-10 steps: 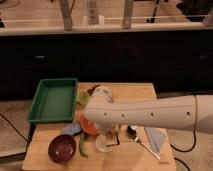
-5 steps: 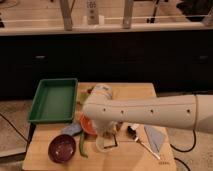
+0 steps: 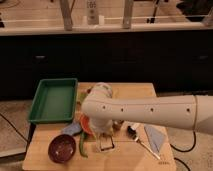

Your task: Place eraser in paper cup

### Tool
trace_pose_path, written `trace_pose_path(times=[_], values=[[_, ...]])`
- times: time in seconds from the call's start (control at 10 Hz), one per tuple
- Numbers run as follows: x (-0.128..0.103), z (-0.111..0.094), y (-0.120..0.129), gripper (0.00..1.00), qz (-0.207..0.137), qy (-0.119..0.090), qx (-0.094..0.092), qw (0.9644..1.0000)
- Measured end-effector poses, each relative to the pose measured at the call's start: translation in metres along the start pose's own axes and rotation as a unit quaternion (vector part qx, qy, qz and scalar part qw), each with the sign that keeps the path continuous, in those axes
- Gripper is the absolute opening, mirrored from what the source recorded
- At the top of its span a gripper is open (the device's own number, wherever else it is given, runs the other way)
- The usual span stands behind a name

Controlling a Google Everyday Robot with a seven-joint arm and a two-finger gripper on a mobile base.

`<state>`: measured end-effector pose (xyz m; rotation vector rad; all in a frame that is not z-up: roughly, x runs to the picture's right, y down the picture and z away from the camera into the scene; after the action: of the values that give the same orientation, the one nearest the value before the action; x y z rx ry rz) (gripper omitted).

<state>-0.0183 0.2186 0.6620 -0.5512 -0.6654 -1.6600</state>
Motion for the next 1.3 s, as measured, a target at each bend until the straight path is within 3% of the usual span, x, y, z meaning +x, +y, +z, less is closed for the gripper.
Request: trace_pose_path(times=[0.7,1.3], values=[[-0.006,0.008,-0.01,0.0,-0.015,-0.03,0.01,0.9994],[-0.008,0.014,-0.003,0.0,-0.001,-0.033,0.003,0.9994]])
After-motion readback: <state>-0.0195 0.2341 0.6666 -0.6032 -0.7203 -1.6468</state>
